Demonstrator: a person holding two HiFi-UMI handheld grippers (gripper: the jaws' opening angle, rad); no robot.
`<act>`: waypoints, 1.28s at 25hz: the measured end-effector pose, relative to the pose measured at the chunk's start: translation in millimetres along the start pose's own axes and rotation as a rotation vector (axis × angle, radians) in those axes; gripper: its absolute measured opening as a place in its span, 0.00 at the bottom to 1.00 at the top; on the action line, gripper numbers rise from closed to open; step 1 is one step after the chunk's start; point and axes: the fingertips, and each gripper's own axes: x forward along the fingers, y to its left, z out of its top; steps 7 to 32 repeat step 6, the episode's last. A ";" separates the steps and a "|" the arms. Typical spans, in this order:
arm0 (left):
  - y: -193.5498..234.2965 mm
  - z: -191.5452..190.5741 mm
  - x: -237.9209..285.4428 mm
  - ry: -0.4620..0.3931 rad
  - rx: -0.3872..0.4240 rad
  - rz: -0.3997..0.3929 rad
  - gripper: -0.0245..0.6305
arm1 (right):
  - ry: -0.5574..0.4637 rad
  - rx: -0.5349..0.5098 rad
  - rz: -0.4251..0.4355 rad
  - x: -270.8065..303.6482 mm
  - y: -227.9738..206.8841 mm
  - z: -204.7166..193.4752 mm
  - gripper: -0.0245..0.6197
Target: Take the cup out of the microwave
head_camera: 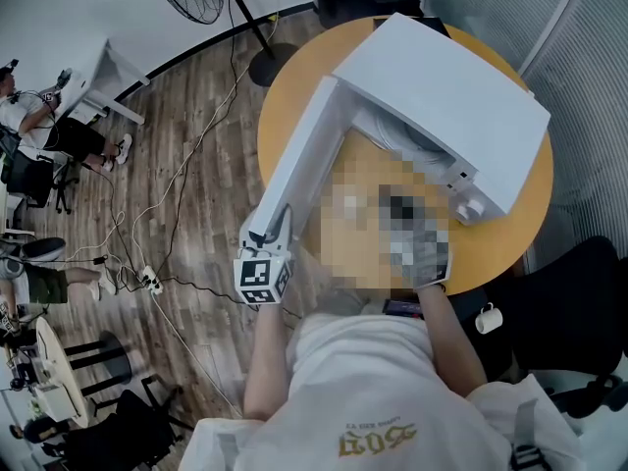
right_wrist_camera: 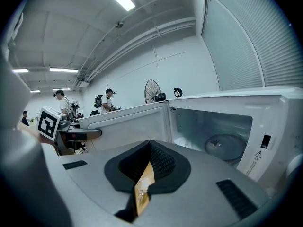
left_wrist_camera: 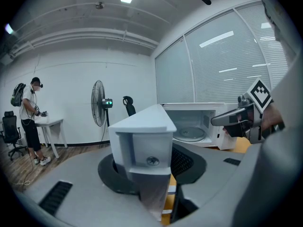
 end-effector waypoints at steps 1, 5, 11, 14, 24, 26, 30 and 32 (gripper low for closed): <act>-0.4 -0.6 1.2 0.000 0.000 0.000 0.30 | 0.001 0.001 0.001 0.6 -1.4 -1.2 0.05; 0.0 -2.1 5.0 -0.002 0.001 0.001 0.30 | 0.007 0.002 0.002 3.6 -4.2 -5.0 0.05; 0.6 -2.0 5.6 -0.002 0.001 0.001 0.30 | 0.008 0.002 0.003 4.4 -4.4 -5.3 0.05; 0.6 -2.0 5.6 -0.002 0.001 0.001 0.30 | 0.008 0.002 0.003 4.4 -4.4 -5.3 0.05; 0.6 -2.0 5.6 -0.002 0.001 0.001 0.30 | 0.008 0.002 0.003 4.4 -4.4 -5.3 0.05; 0.6 -2.0 5.6 -0.002 0.001 0.001 0.30 | 0.008 0.002 0.003 4.4 -4.4 -5.3 0.05; 0.6 -2.0 5.6 -0.002 0.001 0.001 0.30 | 0.008 0.002 0.003 4.4 -4.4 -5.3 0.05; 0.6 -2.0 5.6 -0.002 0.001 0.001 0.30 | 0.008 0.002 0.003 4.4 -4.4 -5.3 0.05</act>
